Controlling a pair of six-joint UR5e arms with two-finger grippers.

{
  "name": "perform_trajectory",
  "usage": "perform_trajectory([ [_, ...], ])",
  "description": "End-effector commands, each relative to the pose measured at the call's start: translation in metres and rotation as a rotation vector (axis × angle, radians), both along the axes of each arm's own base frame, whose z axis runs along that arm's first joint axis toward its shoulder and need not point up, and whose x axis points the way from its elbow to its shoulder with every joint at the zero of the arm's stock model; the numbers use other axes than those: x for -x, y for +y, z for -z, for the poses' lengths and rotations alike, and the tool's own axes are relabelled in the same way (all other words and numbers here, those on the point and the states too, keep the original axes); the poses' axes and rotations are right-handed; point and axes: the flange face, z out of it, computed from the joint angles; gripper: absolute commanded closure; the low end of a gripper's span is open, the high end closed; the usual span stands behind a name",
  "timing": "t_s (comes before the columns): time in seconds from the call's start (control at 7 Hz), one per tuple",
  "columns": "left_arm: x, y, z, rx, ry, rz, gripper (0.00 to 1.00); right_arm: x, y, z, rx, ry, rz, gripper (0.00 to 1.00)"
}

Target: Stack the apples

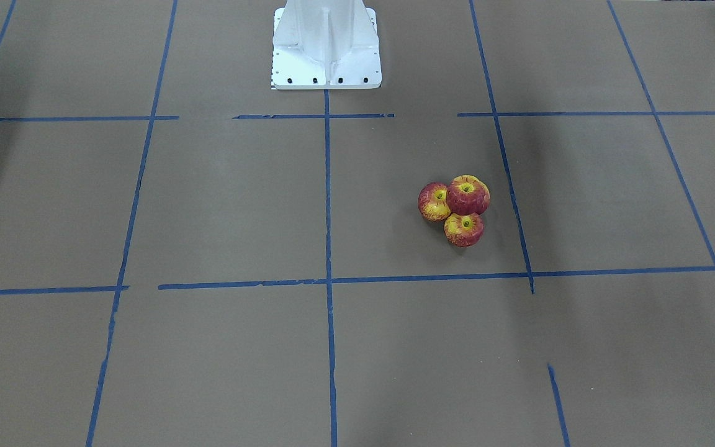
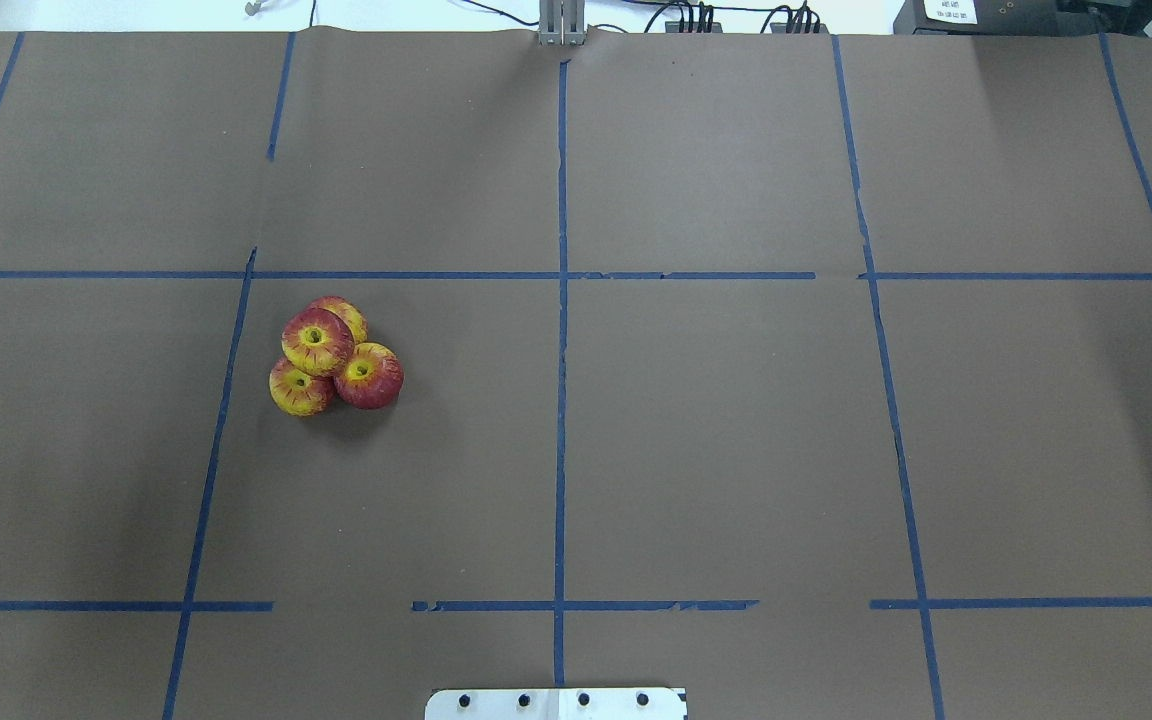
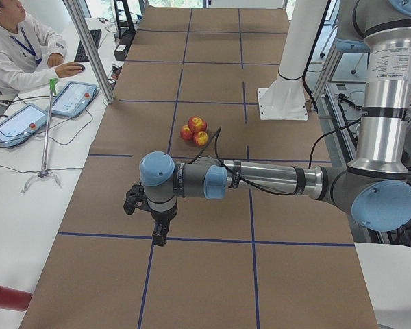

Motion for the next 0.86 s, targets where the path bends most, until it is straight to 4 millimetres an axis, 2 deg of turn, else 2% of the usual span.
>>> perform_trajectory([
  [0.0,-0.001,-0.010,0.011,-0.027,-0.001,-0.002,0.00,0.000,0.000,0.000,0.000,0.000,0.000,0.00],
  [0.71,-0.004,-0.018,0.023,-0.048,-0.001,-0.011,0.00,0.000,0.000,0.000,0.000,0.000,0.000,0.00],
])
